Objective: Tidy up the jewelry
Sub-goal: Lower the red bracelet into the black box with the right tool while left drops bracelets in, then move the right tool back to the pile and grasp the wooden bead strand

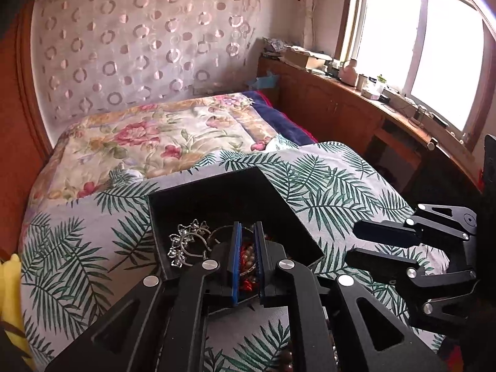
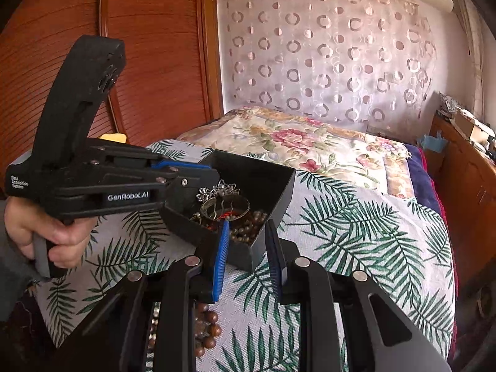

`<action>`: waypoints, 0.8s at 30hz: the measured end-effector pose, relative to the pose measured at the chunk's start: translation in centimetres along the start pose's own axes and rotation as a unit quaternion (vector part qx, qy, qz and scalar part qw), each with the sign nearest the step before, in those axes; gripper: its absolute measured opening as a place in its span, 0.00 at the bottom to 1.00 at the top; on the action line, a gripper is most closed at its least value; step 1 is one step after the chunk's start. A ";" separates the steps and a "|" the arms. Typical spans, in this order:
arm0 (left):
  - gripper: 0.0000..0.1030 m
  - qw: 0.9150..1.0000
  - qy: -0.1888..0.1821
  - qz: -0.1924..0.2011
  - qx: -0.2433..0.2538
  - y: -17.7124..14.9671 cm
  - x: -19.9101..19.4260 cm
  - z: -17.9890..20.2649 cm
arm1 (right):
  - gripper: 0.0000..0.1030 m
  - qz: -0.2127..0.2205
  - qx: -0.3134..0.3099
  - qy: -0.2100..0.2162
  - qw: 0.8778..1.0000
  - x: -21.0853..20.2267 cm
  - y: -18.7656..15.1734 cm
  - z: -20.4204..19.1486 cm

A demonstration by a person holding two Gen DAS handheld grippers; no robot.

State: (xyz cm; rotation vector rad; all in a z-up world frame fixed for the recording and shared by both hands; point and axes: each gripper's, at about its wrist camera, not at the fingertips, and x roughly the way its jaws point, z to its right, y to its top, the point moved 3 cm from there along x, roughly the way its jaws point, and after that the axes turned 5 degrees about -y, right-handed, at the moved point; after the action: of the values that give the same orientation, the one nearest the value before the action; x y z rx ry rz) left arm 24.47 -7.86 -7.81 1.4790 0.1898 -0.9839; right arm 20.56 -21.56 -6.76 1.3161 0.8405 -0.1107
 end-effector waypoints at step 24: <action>0.93 0.998 0.040 0.042 -0.026 -9.0 -7.6 -0.9 | 0.25 -0.032 0.025 0.035 0.999 -3.3 -6.6 -2.3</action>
State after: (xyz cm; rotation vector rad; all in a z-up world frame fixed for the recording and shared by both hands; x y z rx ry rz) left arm 14.39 -1.98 -9.66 1.4677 0.2085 -0.8459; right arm 13.69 -22.66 -10.08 1.3461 0.9452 -0.1371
